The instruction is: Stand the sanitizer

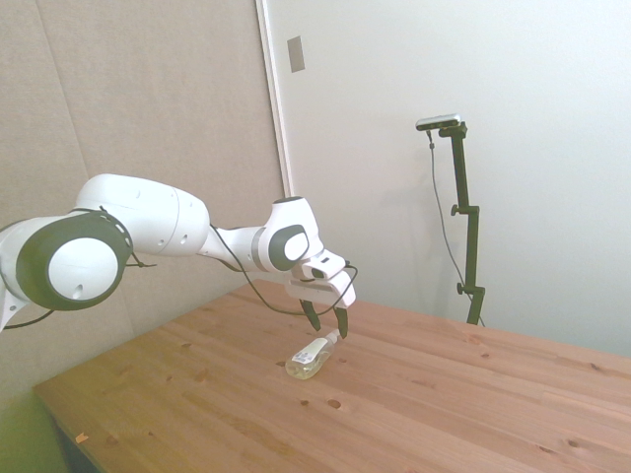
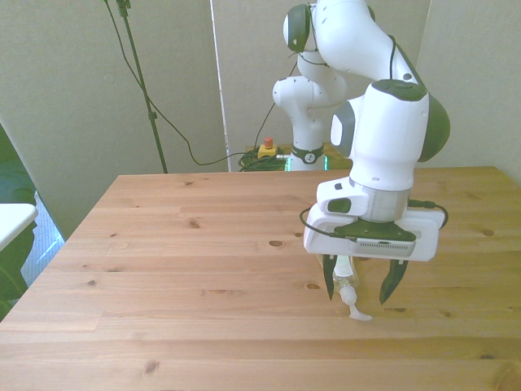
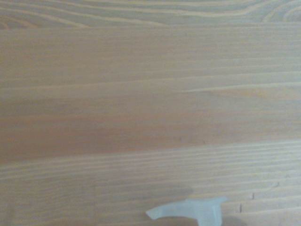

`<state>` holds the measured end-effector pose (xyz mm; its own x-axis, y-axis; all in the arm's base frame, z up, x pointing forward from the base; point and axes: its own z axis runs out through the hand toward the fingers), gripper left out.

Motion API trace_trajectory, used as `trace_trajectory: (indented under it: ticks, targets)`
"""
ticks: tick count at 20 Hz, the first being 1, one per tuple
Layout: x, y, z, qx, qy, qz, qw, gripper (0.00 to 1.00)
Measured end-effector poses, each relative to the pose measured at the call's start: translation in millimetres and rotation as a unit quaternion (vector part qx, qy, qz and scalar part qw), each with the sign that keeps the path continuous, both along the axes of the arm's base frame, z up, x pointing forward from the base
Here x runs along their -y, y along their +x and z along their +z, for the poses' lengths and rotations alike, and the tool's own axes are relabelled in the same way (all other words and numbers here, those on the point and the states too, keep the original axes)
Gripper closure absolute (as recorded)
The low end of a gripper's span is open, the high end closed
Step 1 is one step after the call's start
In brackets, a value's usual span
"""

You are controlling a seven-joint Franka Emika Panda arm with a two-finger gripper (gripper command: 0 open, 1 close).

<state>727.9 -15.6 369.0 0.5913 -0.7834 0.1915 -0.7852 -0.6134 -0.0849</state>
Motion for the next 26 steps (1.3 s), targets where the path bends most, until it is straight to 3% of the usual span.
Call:
trace_trajectory:
  ticks: [2, 3, 26]
  targets:
    - [3, 2, -2, 0.0, -0.002, -0.002, 1.0, 0.0]
    - [5, 3, -3, -0.001, -0.003, -0.003, 1.0, 1.0]
    - [21, 3, -15, -0.005, 0.015, -0.029, 0.9994, 1.0]
